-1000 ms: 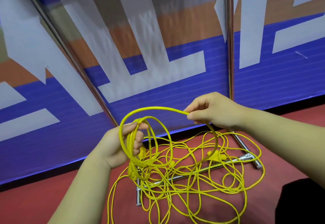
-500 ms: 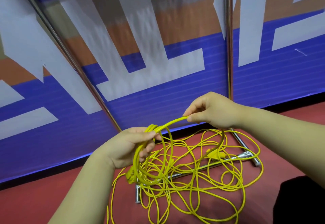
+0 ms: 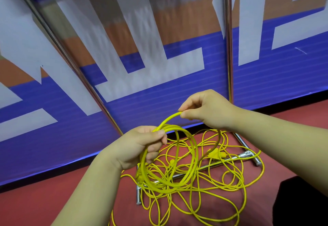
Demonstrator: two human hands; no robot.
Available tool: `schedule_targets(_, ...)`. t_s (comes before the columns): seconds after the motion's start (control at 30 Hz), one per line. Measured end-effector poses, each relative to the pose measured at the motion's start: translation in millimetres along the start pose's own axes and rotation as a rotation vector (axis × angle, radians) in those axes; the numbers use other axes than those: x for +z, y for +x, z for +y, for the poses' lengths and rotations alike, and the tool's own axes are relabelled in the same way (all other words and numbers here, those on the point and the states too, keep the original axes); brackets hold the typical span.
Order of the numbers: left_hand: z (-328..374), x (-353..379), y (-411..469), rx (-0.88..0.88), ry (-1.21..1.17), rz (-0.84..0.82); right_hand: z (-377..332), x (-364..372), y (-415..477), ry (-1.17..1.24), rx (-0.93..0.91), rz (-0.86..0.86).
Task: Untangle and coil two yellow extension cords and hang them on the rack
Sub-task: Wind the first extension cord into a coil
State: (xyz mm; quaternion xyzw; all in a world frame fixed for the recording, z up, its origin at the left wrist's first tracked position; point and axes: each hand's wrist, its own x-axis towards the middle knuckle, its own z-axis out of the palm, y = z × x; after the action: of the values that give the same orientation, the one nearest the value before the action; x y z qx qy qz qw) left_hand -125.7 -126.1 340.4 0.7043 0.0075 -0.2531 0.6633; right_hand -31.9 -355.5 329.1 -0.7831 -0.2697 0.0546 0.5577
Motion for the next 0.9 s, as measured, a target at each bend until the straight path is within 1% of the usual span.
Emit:
schedule_targets(0.07, -1, 0, 2, 0.048, -0.028, 0.039, 2, 0, 0, 0.014, -0.004, -0.005)
schedule_targets(0.17, 6, 0, 1, 0.108, -0.145, 0.075, 4, -2, -1, 0.061, 0.02, -0.052)
schedule_targets(0.27, 14, -2, -2, 0.15, -0.248, 0.112, 7, -6, -1, 0.11, 0.057, -0.089)
schedule_targets(0.33, 16, -2, -4, 0.169, -0.276, 0.157, 7, -7, -2, 0.113, 0.054, -0.097)
schedule_targets(0.47, 16, -4, -3, 0.207, -0.287, 0.23, 4, -9, -3, 0.05, 0.044, -0.105)
schedule_targets(0.6, 10, -9, -2, 0.257, -0.274, 0.158, -1, -12, -3, 0.009, 0.024, -0.064)
schedule_targets(0.73, 7, -9, -3, 0.241, -0.254, 0.159, -4, -13, -5, -0.014, 0.037, 0.002)
schedule_targets(0.83, 10, -6, -3, 0.207, -0.248, 0.233, -9, -12, -6, 0.031, 0.091, 0.037)
schedule_targets(0.9, 7, -3, 0, 0.194, -0.172, 0.31, -15, -10, -6, 0.099, 0.126, 0.03)
